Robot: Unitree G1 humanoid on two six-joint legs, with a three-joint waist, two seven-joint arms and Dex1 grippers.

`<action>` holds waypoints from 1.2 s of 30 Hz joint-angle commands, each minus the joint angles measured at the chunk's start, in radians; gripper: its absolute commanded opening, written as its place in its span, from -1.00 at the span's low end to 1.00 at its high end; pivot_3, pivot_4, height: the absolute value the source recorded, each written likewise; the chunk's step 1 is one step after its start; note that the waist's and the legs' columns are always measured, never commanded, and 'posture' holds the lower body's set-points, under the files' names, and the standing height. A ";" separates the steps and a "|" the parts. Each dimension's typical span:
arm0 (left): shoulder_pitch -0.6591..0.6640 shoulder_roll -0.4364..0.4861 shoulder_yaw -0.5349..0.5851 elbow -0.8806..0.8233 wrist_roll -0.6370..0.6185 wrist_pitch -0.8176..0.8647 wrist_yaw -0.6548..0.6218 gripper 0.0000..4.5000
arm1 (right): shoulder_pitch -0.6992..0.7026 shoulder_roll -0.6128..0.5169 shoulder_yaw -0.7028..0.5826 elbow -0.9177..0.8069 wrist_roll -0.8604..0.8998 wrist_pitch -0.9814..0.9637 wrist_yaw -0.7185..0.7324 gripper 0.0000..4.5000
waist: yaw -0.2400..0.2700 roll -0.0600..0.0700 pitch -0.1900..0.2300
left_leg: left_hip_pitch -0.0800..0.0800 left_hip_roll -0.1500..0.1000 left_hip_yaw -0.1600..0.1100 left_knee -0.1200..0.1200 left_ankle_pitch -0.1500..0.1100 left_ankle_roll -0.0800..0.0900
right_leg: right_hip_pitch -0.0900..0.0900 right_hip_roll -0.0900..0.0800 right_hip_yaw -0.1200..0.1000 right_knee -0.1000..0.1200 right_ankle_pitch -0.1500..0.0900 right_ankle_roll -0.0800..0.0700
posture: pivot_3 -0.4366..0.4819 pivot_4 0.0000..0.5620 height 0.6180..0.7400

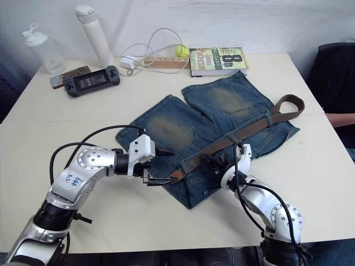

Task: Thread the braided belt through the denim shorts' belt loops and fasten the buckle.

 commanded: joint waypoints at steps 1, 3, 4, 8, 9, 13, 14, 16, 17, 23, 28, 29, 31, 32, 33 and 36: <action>-0.002 0.006 0.002 -0.020 -0.001 -0.016 -0.009 1.00 | 0.005 -0.012 0.074 -0.048 0.034 0.004 0.007 -0.99 | 0.001 0.000 0.000 | 0.000 0.000 0.000 0.000 0.000 0.000 | 0.000 0.000 0.000 0.000 0.000 0.000 | -0.05 -0.47 0.92; -0.006 0.011 0.002 -0.019 -0.002 -0.015 -0.013 1.00 | 0.000 -0.023 0.089 -0.040 0.025 0.001 0.014 -0.99 | 0.001 0.000 0.000 | 0.000 0.000 0.000 0.000 0.000 0.000 | 0.000 0.000 0.000 0.000 0.000 0.000 | -0.05 -0.47 0.92; -0.006 0.014 0.002 -0.020 -0.002 -0.014 -0.016 1.00 | -0.004 -0.032 0.090 -0.034 0.016 -0.001 0.017 -0.99 | 0.001 0.000 0.000 | 0.000 0.000 0.000 0.000 0.000 0.000 | 0.000 0.000 0.000 0.000 0.000 0.000 | -0.05 -0.47 0.92; 0.003 0.031 0.008 -0.024 -0.004 -0.015 -0.028 1.00 | -0.011 -0.086 0.056 -0.018 0.033 -0.014 0.055 -0.83 | 0.002 0.000 0.000 | 0.000 0.000 0.000 0.000 0.000 0.000 | 0.000 0.000 0.000 0.000 0.000 0.000 | -0.05 -0.47 0.92; 0.005 0.035 0.008 -0.026 -0.004 -0.015 -0.031 1.00 | -0.013 -0.118 0.042 -0.022 0.044 -0.006 0.073 -0.66 | 0.002 0.000 0.000 | 0.000 0.000 0.000 0.000 0.000 0.000 | 0.000 0.000 0.000 -0.001 0.000 0.000 | -0.05 -0.47 0.92; 0.013 0.052 0.011 -0.038 -0.011 -0.027 -0.054 1.00 | -0.042 -0.311 -0.015 -0.056 0.072 0.063 0.187 0.06 | 0.006 0.000 0.000 | -0.001 0.000 0.000 0.001 -0.001 0.001 | 0.000 -0.001 0.000 -0.001 0.000 0.000 | -0.05 -0.47 0.92; 0.019 0.062 0.012 -0.046 -0.014 -0.049 -0.073 1.00 | -0.061 -0.395 -0.036 -0.068 0.064 0.105 0.246 0.29 | 0.007 0.000 0.000 | -0.001 0.000 0.000 0.001 -0.001 0.002 | 0.001 -0.001 0.000 -0.002 0.000 0.000 | -0.05 -0.47 0.92; 0.032 0.077 0.018 -0.060 -0.023 -0.079 -0.101 1.00 | -0.094 -0.526 -0.056 -0.086 0.025 0.171 0.362 0.71 | 0.008 0.000 0.000 | -0.001 0.000 0.000 0.001 -0.001 0.002 | 0.001 -0.001 0.000 -0.007 0.000 0.000 | -0.05 -0.47 0.92; 0.039 0.081 0.023 -0.068 -0.030 -0.087 -0.110 1.00 | -0.111 -0.595 -0.053 -0.100 -0.035 0.203 0.439 0.93 | 0.009 0.000 0.001 | -0.001 0.000 0.000 0.001 -0.001 0.002 | 0.001 -0.001 0.000 -0.007 0.000 0.000 | -0.05 -0.47 0.92; 0.079 0.097 0.037 -0.127 -0.057 -0.086 -0.126 1.00 | -0.167 -0.877 0.068 -0.075 -0.565 0.113 0.834 0.99 | 0.019 0.000 0.001 | -0.002 0.001 0.000 0.001 -0.001 0.003 | 0.001 0.000 -0.002 -0.009 0.000 0.000 | -0.05 -0.47 0.92; 0.115 0.109 0.029 -0.177 -0.045 -0.050 -0.093 1.00 | -0.183 -0.905 0.116 0.003 -0.780 0.035 1.012 0.04 | 0.027 0.000 0.001 | -0.002 0.000 0.000 0.002 -0.002 0.003 | 0.002 0.000 -0.001 -0.010 0.001 0.001 | -0.05 -0.47 0.92; 0.124 0.111 0.023 -0.188 -0.038 -0.044 -0.085 1.00 | -0.185 -0.903 0.137 0.021 -0.839 0.010 1.034 -0.15 | 0.027 0.000 0.001 | -0.002 0.000 0.000 0.002 -0.002 0.003 | 0.002 0.000 -0.001 -0.010 0.001 0.001 | -0.05 -0.47 0.92; 0.138 0.115 0.004 -0.198 -0.009 -0.037 -0.062 1.00 | -0.197 -0.885 0.174 0.066 -0.935 -0.034 1.072 -0.57 | 0.028 0.000 0.001 | -0.002 0.000 0.000 0.002 -0.002 0.003 | 0.002 0.000 -0.001 -0.010 0.001 0.001 | -0.05 -0.47 0.92; 0.143 0.112 -0.003 -0.202 0.002 -0.028 -0.045 1.00 | -0.205 -0.870 0.183 0.084 -0.962 -0.045 1.086 -0.78 | 0.028 0.000 0.001 | -0.002 0.000 0.000 0.002 -0.002 0.003 | 0.002 0.000 -0.001 -0.010 0.001 0.001 | -0.05 -0.47 0.92; 0.149 0.103 -0.006 -0.211 0.000 0.003 -0.024 1.00 | -0.215 -0.851 0.191 0.104 -0.988 -0.053 1.093 -1.00 | 0.028 -0.001 0.001 | -0.002 0.000 0.000 0.002 -0.002 0.003 | 0.002 0.000 -0.001 -0.010 0.001 0.001 | -0.05 -0.47 0.92; 0.165 0.105 -0.024 -0.238 -0.003 0.058 0.001 1.00 | -0.240 -0.816 0.215 0.145 -1.074 -0.063 1.108 -1.00 | 0.027 -0.001 0.001 | -0.002 0.000 0.000 0.003 -0.001 0.003 | 0.002 0.000 -0.001 -0.009 0.001 0.001 | -0.05 -0.47 0.92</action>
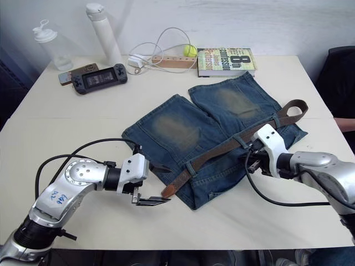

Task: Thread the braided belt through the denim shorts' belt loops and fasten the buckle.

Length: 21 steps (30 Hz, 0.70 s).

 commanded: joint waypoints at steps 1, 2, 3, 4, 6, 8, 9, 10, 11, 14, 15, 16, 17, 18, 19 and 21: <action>0.017 0.002 -0.022 -0.068 0.004 0.045 0.035 1.00 | -0.029 0.036 0.002 0.032 -0.092 -0.023 0.020 -1.00 | -0.001 0.000 0.000 | 0.000 0.000 0.000 0.000 0.000 0.000 | 0.000 0.000 0.000 0.000 0.000 0.000 | -0.05 -0.47 0.92; 0.020 -0.002 -0.025 -0.071 0.006 0.052 0.046 1.00 | -0.031 0.054 0.002 0.041 -0.105 -0.019 0.019 -1.00 | -0.003 0.000 0.000 | 0.000 0.000 0.000 0.000 0.000 0.000 | 0.000 0.000 0.000 0.000 0.000 0.000 | -0.05 -0.47 0.92; 0.021 -0.007 -0.033 -0.071 0.011 0.055 0.056 1.00 | -0.032 0.071 0.005 0.049 -0.122 -0.015 0.014 -1.00 | -0.003 0.000 0.000 | 0.001 0.000 0.000 0.000 0.000 -0.001 | 0.000 0.000 0.000 0.000 0.000 0.000 | -0.05 -0.47 0.92; 0.020 -0.014 -0.043 -0.069 0.019 0.053 0.065 1.00 | -0.032 0.088 0.004 0.056 -0.137 -0.011 0.007 -1.00 | -0.003 0.000 0.000 | 0.001 0.000 0.000 0.000 0.000 -0.001 | 0.000 0.000 0.000 0.001 0.000 0.000 | -0.05 -0.47 0.92; 0.013 -0.024 -0.073 -0.058 0.048 0.029 0.078 1.00 | -0.036 0.117 -0.004 0.062 -0.162 0.003 -0.006 -1.00 | -0.003 0.000 0.000 | 0.002 0.000 0.000 0.000 0.001 -0.001 | 0.001 0.000 0.000 0.001 0.000 0.000 | -0.05 -0.47 0.92; 0.009 -0.017 -0.110 -0.042 0.091 -0.023 0.071 1.00 | -0.044 0.144 -0.023 0.067 -0.177 0.027 -0.026 -1.00 | -0.005 -0.001 -0.001 | 0.004 0.000 0.000 0.000 0.001 -0.001 | 0.003 0.000 0.000 0.001 0.000 0.000 | -0.05 -0.47 0.92; 0.010 -0.010 -0.125 -0.032 0.114 -0.048 0.067 1.00 | -0.048 0.154 -0.032 0.067 -0.183 0.039 -0.032 -1.00 | -0.005 -0.001 -0.001 | 0.004 0.000 0.000 0.000 0.001 -0.001 | 0.003 0.000 0.000 0.001 0.000 0.000 | -0.05 -0.47 0.92; 0.011 0.003 -0.147 -0.014 0.151 -0.088 0.064 1.00 | -0.049 0.159 -0.038 0.066 -0.191 0.050 -0.035 -1.00 | -0.005 -0.001 -0.001 | 0.004 0.000 0.000 0.000 0.001 -0.001 | 0.003 0.000 0.001 0.001 0.000 0.000 | -0.05 -0.47 0.92; 0.011 0.014 -0.164 0.003 0.184 -0.124 0.062 1.00 | -0.049 0.164 -0.046 0.063 -0.197 0.059 -0.038 -1.00 | -0.005 -0.001 -0.001 | 0.004 0.000 0.000 0.000 0.001 -0.001 | 0.003 0.000 0.001 0.001 0.000 0.000 | -0.05 -0.47 0.92; 0.011 0.026 -0.185 0.044 0.245 -0.196 0.065 1.00 | -0.046 0.178 -0.064 0.049 -0.201 0.087 -0.041 -1.00 | -0.003 -0.001 -0.001 | 0.004 0.000 0.000 0.000 0.001 -0.001 | 0.003 0.000 0.001 0.001 0.000 0.000 | -0.05 -0.47 0.92; 0.012 0.025 -0.187 0.056 0.260 -0.212 0.069 1.00 | -0.044 0.182 -0.068 0.042 -0.201 0.096 -0.041 -1.00 | -0.002 -0.001 -0.001 | 0.004 0.000 0.000 0.000 0.001 -0.001 | 0.003 0.000 0.001 0.001 0.000 0.000 | -0.05 -0.47 0.92; 0.015 0.028 -0.187 0.068 0.275 -0.226 0.071 0.88 | -0.041 0.187 -0.072 0.032 -0.200 0.107 -0.043 -1.00 | -0.002 -0.002 -0.001 | 0.004 0.000 0.000 0.000 0.001 -0.001 | 0.003 0.000 0.001 0.001 0.000 0.000 | -0.05 -0.47 0.92; 0.018 0.029 -0.186 0.076 0.285 -0.237 0.071 0.75 | -0.039 0.191 -0.075 0.024 -0.201 0.115 -0.044 -1.00 | -0.002 -0.002 -0.001 | 0.004 0.000 0.000 0.000 0.001 -0.001 | 0.003 0.000 0.001 0.001 0.000 0.000 | -0.05 -0.47 0.92; 0.021 0.028 -0.183 0.082 0.289 -0.244 0.069 0.60 | -0.038 0.195 -0.078 0.020 -0.203 0.121 -0.044 -1.00 | -0.002 -0.002 -0.001 | 0.004 0.000 0.000 0.000 0.001 -0.001 | 0.003 0.000 0.001 0.001 0.000 0.000 | -0.05 -0.47 0.92; 0.026 0.023 -0.173 0.086 0.287 -0.244 0.073 0.42 | -0.038 0.199 -0.080 0.014 -0.204 0.128 -0.045 -1.00 | -0.003 -0.002 -0.001 | 0.004 0.000 0.000 0.000 0.001 -0.001 | 0.003 0.000 0.001 0.001 0.000 0.000 | -0.05 -0.47 0.92; 0.027 0.009 -0.155 0.094 0.281 -0.239 0.085 0.00 | -0.039 0.205 -0.084 0.007 -0.208 0.140 -0.044 -1.00 | -0.003 -0.002 -0.001 | 0.004 0.000 0.000 0.000 0.001 -0.001 | 0.003 0.000 0.001 0.001 0.000 0.000 | -0.05 -0.47 0.92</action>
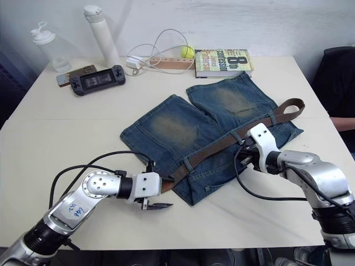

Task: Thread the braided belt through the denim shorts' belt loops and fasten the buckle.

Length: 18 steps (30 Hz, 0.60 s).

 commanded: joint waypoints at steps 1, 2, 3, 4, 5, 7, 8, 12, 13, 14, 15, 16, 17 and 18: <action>0.012 -0.010 0.021 0.029 0.012 0.004 0.010 -0.22 | 0.008 0.007 -0.027 -0.017 -0.026 0.031 -0.016 -1.00 | 0.000 0.000 0.000 | 0.000 0.000 0.000 0.000 0.000 0.000 | 0.000 0.000 0.000 0.000 0.000 0.000 | -0.05 -0.47 0.92; 0.010 -0.017 0.030 0.031 0.007 0.008 0.013 -0.42 | 0.007 0.010 -0.028 -0.020 -0.028 0.036 -0.015 -1.00 | 0.000 0.000 0.000 | 0.000 0.000 0.000 0.000 0.000 0.000 | 0.000 0.000 0.000 0.000 0.000 0.000 | -0.05 -0.47 0.92; 0.009 -0.022 0.036 0.033 0.005 0.011 0.013 -0.61 | 0.007 0.012 -0.029 -0.022 -0.029 0.040 -0.013 -1.00 | 0.000 0.000 0.000 | 0.000 0.000 0.000 0.000 0.000 0.000 | 0.000 0.000 0.000 0.000 0.000 0.000 | -0.05 -0.47 0.92; 0.007 -0.026 0.052 0.029 -0.012 0.023 0.009 -0.73 | 0.006 0.014 -0.030 -0.024 -0.031 0.043 -0.012 -1.00 | 0.000 0.000 0.000 | 0.000 0.000 0.000 0.000 0.000 0.000 | 0.000 0.000 0.000 0.000 0.000 0.000 | -0.05 -0.47 0.92; 0.005 -0.028 0.074 0.023 -0.033 0.039 0.005 -0.96 | 0.006 0.015 -0.030 -0.025 -0.034 0.047 -0.011 -1.00 | 0.000 0.000 0.000 | 0.000 0.000 0.000 0.000 0.000 0.000 | 0.000 0.000 0.000 0.000 0.000 0.000 | -0.05 -0.47 0.92; 0.005 -0.022 0.107 0.008 -0.067 0.068 -0.008 -0.98 | 0.006 0.018 -0.026 -0.023 -0.043 0.050 -0.010 -1.00 | 0.000 0.000 0.000 | 0.000 0.000 0.000 0.000 0.000 0.000 | 0.000 0.000 0.000 0.000 0.000 0.000 | -0.05 -0.47 0.92; 0.011 -0.010 0.123 -0.004 -0.079 0.082 -0.017 -0.98 | 0.006 0.019 -0.024 -0.020 -0.048 0.050 -0.010 -1.00 | 0.000 0.000 0.000 | 0.000 0.000 0.000 0.000 0.000 0.000 | 0.000 0.000 0.000 0.000 0.000 0.000 | -0.05 -0.47 0.92; 0.082 0.052 0.182 -0.080 -0.121 0.130 -0.046 -0.98 | 0.003 0.024 -0.019 -0.003 -0.066 0.055 -0.015 -1.00 | -0.001 0.000 0.000 | 0.000 0.000 0.000 0.000 0.000 0.000 | 0.000 0.000 0.000 0.000 0.000 0.000 | -0.05 -0.47 0.92; 0.113 0.072 0.202 -0.096 -0.130 0.134 -0.053 -0.98 | 0.001 0.027 -0.017 0.003 -0.071 0.054 -0.014 -1.00 | 0.000 0.000 0.000 | 0.000 0.000 0.000 0.000 0.000 0.000 | 0.000 0.000 0.000 0.000 0.000 0.000 | -0.05 -0.47 0.92; 0.142 0.091 0.219 -0.108 -0.136 0.134 -0.061 -0.98 | -0.001 0.030 -0.013 0.008 -0.077 0.053 -0.013 -1.00 | -0.002 -0.002 -0.001 | 0.000 0.000 0.000 0.000 0.000 0.000 | 0.000 0.000 0.000 0.000 0.000 0.000 | -0.05 -0.47 0.92; 0.170 0.108 0.238 -0.117 -0.140 0.133 -0.065 -0.98 | -0.004 0.034 -0.010 0.012 -0.081 0.052 -0.013 -1.00 | -0.002 -0.002 -0.001 | 0.000 0.000 0.000 0.000 0.000 0.000 | 0.000 0.000 0.000 0.000 0.000 0.000 | -0.05 -0.47 0.92; 0.195 0.123 0.255 -0.123 -0.142 0.127 -0.068 -0.98 | -0.007 0.038 -0.007 0.016 -0.086 0.052 -0.012 -1.00 | -0.002 -0.002 -0.001 | 0.000 0.000 0.000 0.000 0.000 0.000 | 0.000 0.000 0.000 0.000 0.000 0.000 | -0.05 -0.47 0.92; 0.209 0.131 0.265 -0.127 -0.144 0.124 -0.068 -0.98 | -0.010 0.041 -0.006 0.019 -0.090 0.052 -0.010 -1.00 | -0.001 -0.002 -0.001 | 0.000 0.000 0.000 0.000 0.000 0.000 | 0.000 0.000 0.000 0.000 0.000 0.000 | -0.05 -0.47 0.92; 0.232 0.141 0.291 -0.127 -0.154 0.122 -0.068 -0.98 | -0.017 0.049 0.001 0.024 -0.092 0.051 -0.006 -1.00 | -0.001 -0.002 -0.001 | 0.000 0.000 0.000 0.000 0.000 0.000 | 0.000 -0.001 0.000 0.000 0.000 0.000 | -0.05 -0.47 0.92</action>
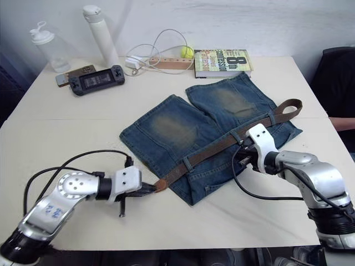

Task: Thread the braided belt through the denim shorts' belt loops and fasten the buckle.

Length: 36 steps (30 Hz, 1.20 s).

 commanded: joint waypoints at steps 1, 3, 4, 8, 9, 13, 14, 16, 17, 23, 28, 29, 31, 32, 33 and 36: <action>0.037 0.014 0.083 -0.039 -0.044 -0.002 -0.001 -0.98 | -0.017 0.017 0.020 0.040 -0.041 0.008 -0.001 -1.00 | -0.001 -0.001 0.000 | 0.000 0.000 0.000 0.000 0.000 0.000 | 0.000 0.000 0.000 0.000 0.000 0.000 | -0.05 -0.47 0.92; 0.028 -0.019 0.110 -0.050 -0.087 0.012 0.016 -0.98 | -0.032 0.027 0.030 0.051 -0.047 0.005 0.006 -1.00 | -0.003 -0.001 -0.001 | 0.000 0.000 0.000 0.000 0.000 0.000 | 0.000 0.000 0.000 0.000 0.000 -0.001 | -0.05 -0.47 0.92; 0.006 -0.050 0.116 -0.059 -0.109 0.015 0.032 -0.98 | -0.038 0.031 0.034 0.056 -0.051 0.004 0.008 -1.00 | -0.002 -0.001 -0.001 | 0.000 0.000 0.000 0.000 0.000 0.000 | 0.000 0.000 0.000 0.000 0.000 -0.001 | -0.05 -0.47 0.92; -0.045 -0.132 0.121 -0.067 -0.119 -0.039 0.081 -0.60 | -0.055 0.046 0.042 0.067 -0.067 0.003 0.018 -1.00 | -0.005 -0.003 -0.002 | 0.000 0.000 0.000 0.000 0.000 0.000 | 0.000 0.000 0.000 0.000 0.001 -0.001 | -0.05 -0.47 0.92; -0.046 -0.139 0.098 -0.056 -0.071 -0.101 0.095 -0.43 | -0.056 0.049 0.043 0.065 -0.070 0.005 0.020 -1.00 | -0.008 -0.004 -0.002 | 0.000 0.000 0.000 0.000 0.000 0.000 | 0.000 0.000 0.000 0.000 0.001 -0.001 | -0.05 -0.47 0.92; -0.014 -0.118 -0.024 0.024 0.178 -0.375 0.157 0.25 | -0.050 0.058 0.036 0.045 -0.071 0.020 0.020 -1.00 | -0.016 -0.003 -0.003 | 0.001 0.000 0.001 -0.001 0.000 0.000 | 0.000 0.000 0.000 0.000 0.001 -0.001 | -0.05 -0.47 0.92; -0.009 -0.127 -0.037 0.045 0.208 -0.405 0.179 0.43 | -0.047 0.059 0.032 0.038 -0.070 0.026 0.020 -1.00 | -0.016 -0.003 -0.003 | 0.001 0.000 0.001 -0.001 0.000 0.000 | 0.000 0.000 0.000 0.000 0.001 -0.001 | -0.05 -0.47 0.92; -0.005 -0.149 -0.058 0.082 0.255 -0.456 0.218 0.43 | -0.038 0.059 0.025 0.025 -0.068 0.034 0.019 -1.00 | -0.015 -0.003 -0.003 | 0.001 0.000 0.001 -0.001 0.000 0.000 | 0.000 0.000 0.000 0.000 0.001 -0.001 | -0.05 -0.47 0.92; -0.005 -0.154 -0.069 0.101 0.289 -0.473 0.237 0.43 | -0.035 0.060 0.022 0.020 -0.068 0.038 0.018 -1.00 | -0.014 -0.003 -0.003 | 0.000 0.000 0.001 -0.001 0.000 0.000 | -0.001 0.000 0.000 0.000 0.001 -0.001 | -0.05 -0.47 0.92; -0.003 -0.188 -0.140 0.209 0.435 -0.526 0.298 0.43 | -0.022 0.062 0.003 -0.004 -0.067 0.059 0.012 -1.00 | -0.002 -0.001 -0.005 | 0.000 0.000 0.001 -0.001 0.000 0.001 | -0.001 0.000 0.000 0.000 0.001 -0.001 | -0.05 -0.47 0.92; 0.014 -0.176 -0.144 0.234 0.522 -0.484 0.324 0.25 | -0.019 0.060 -0.012 -0.013 -0.071 0.069 0.008 -1.00 | 0.002 0.004 -0.013 | 0.001 0.000 0.001 -0.001 -0.001 0.002 | 0.001 -0.001 0.001 -0.001 0.001 -0.001 | -0.05 -0.47 0.92; 0.015 -0.177 -0.129 0.238 0.527 -0.472 0.337 0.19 | -0.019 0.060 -0.014 -0.014 -0.072 0.070 0.007 -1.00 | 0.002 0.005 -0.014 | 0.001 0.000 0.001 -0.001 -0.001 0.002 | 0.001 -0.001 0.001 -0.001 0.001 -0.001 | -0.05 -0.47 0.92; 0.015 -0.176 -0.105 0.243 0.530 -0.468 0.358 -0.07 | -0.016 0.061 -0.017 -0.016 -0.072 0.072 0.007 -1.00 | 0.002 0.006 -0.014 | 0.002 0.000 0.001 -0.001 -0.002 0.003 | 0.001 -0.001 0.001 -0.001 0.001 -0.001 | -0.05 -0.47 0.92; 0.015 -0.170 -0.096 0.246 0.535 -0.471 0.366 -0.32 | -0.014 0.063 -0.018 -0.019 -0.073 0.074 0.006 -1.00 | 0.001 0.006 -0.014 | 0.002 0.000 0.001 -0.001 -0.002 0.004 | 0.001 0.000 0.001 0.000 0.001 -0.001 | -0.05 -0.47 0.92; 0.016 -0.170 -0.081 0.249 0.532 -0.468 0.379 -0.46 | -0.012 0.066 -0.018 -0.023 -0.073 0.076 0.004 -1.00 | 0.001 0.006 -0.014 | 0.002 0.000 0.001 -0.001 -0.002 0.004 | 0.000 0.000 0.001 0.000 0.001 -0.001 | -0.05 -0.47 0.92; 0.020 -0.171 -0.046 0.257 0.519 -0.451 0.401 -0.98 | -0.009 0.074 -0.016 -0.028 -0.073 0.078 0.001 -1.00 | -0.001 0.007 -0.014 | 0.002 0.000 0.001 -0.002 -0.003 0.005 | 0.000 0.000 0.001 0.001 0.001 -0.001 | -0.05 -0.47 0.92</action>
